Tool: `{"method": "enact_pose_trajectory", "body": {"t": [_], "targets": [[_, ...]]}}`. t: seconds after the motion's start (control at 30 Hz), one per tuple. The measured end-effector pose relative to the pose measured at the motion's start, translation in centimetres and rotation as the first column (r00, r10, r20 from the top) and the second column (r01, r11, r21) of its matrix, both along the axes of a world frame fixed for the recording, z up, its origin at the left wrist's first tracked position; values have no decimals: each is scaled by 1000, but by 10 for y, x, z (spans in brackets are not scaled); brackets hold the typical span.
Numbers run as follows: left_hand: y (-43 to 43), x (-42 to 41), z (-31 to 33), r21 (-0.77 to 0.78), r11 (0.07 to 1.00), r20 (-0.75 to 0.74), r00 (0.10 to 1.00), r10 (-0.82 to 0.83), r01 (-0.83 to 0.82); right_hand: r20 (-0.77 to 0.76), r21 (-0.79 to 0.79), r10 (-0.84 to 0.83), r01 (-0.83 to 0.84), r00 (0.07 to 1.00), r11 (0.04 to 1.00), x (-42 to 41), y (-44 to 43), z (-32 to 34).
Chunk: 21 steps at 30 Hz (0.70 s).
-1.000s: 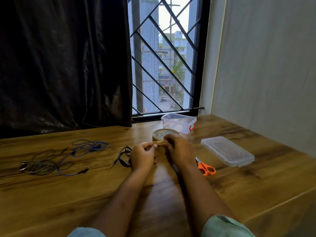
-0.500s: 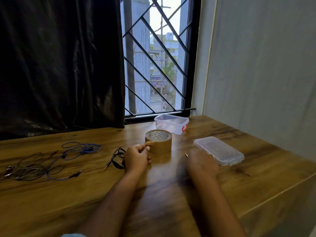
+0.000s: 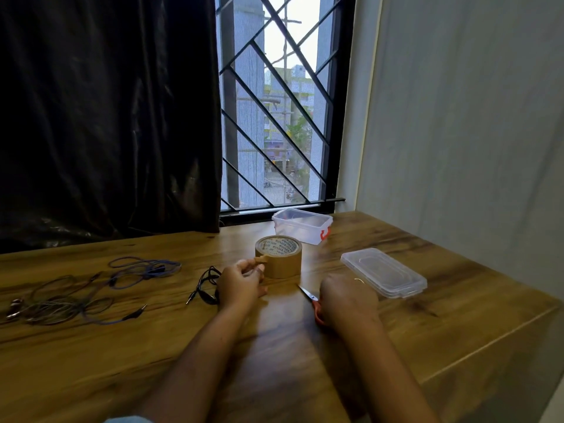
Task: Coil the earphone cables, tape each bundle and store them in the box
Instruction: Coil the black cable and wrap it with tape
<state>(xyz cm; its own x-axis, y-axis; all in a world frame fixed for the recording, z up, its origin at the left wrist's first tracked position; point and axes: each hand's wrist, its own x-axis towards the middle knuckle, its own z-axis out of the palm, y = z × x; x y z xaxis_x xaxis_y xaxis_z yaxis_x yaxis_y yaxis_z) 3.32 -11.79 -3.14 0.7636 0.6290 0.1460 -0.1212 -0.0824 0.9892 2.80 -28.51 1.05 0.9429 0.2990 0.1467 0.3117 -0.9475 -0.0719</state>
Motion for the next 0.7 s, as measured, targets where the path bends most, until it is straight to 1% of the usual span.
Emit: {"method": "enact_pose_trajectory", "body": {"t": [0.07, 0.13, 0.27, 0.33, 0.4, 0.5, 0.63, 0.7], "targets": [[1, 0, -1, 13, 1000, 4, 1000, 8, -8, 39, -66, 65, -62, 997, 996, -5, 5, 4], [1, 0, -1, 16, 1000, 0, 1000, 12, -12, 31, -106, 109, -105, 994, 989, -12, 12, 3], [2, 2, -1, -28, 999, -9, 1000, 28, -28, 0, -32, 76, -76, 997, 997, -18, 28, -9], [2, 3, -1, -23, 999, -25, 999, 31, -32, 10, -9, 102, -102, 995, 995, -20, 34, -14], [2, 3, -2, 5, 999, -47, 998, 32, -32, 17, -9, 146, -146, 989, 989, -21, 38, -15], [2, 4, -2, 35, 999, -60, 997, 41, -39, 18, -10, 169, -169, 985, 986, -23, 40, -10], [0, 5, -1, 19, 999, -65, 997, 44, -43, 53, -55, 170, -167, 984, 984, -23, 41, -7], [1, 6, 0, 0, 999, -75, 997, 37, -37, 39, -79, 186, -182, 982, 980, -22, 40, -5]]}}
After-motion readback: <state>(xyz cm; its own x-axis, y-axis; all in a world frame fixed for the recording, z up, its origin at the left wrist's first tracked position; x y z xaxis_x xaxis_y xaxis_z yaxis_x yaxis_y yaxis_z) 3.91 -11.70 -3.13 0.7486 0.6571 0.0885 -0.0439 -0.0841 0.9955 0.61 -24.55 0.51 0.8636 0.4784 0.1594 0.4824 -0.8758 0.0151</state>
